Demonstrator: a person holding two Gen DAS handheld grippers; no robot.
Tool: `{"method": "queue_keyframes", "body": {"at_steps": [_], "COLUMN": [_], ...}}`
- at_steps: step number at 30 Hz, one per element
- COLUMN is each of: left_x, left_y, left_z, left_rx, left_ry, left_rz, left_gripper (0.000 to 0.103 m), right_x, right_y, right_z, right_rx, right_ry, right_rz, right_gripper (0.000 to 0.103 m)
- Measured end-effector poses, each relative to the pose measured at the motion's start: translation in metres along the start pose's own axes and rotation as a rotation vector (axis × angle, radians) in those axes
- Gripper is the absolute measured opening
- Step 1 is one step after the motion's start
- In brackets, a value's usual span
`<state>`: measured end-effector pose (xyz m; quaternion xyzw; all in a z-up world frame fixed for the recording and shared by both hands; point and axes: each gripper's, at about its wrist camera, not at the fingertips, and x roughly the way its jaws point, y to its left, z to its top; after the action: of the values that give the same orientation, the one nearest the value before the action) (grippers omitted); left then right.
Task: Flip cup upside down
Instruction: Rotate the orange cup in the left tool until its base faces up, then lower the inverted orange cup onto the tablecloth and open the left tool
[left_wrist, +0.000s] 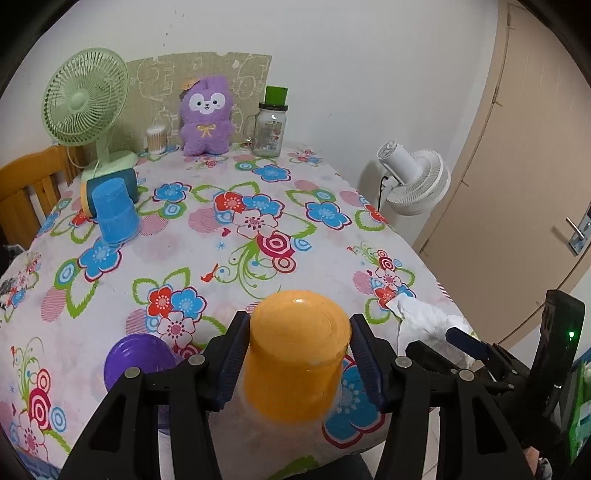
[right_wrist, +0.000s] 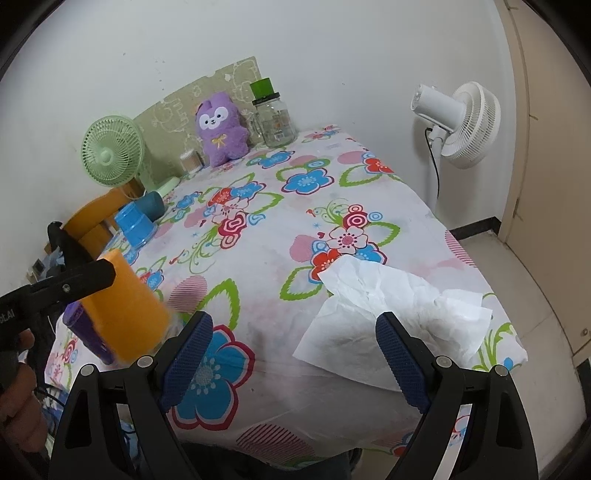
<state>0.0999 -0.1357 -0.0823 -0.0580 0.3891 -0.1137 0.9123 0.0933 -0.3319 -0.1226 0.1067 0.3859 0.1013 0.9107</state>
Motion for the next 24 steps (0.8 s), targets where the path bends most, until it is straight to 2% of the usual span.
{"method": "queue_keyframes", "body": {"at_steps": [17, 24], "left_x": [-0.013, -0.008], "left_y": [-0.005, -0.002], "left_z": [0.013, 0.014], "left_rx": [0.018, 0.007], "left_ry": [-0.066, -0.064], "left_rz": [0.004, 0.007], "left_gripper": [0.056, 0.056], "right_x": [0.004, 0.007], "right_y": [0.008, 0.011], "right_z": [0.003, 0.003], "right_rx": [-0.017, -0.019], "right_ry": [0.006, 0.014], "right_rz": [0.005, 0.009], "right_gripper": [0.092, 0.092]}}
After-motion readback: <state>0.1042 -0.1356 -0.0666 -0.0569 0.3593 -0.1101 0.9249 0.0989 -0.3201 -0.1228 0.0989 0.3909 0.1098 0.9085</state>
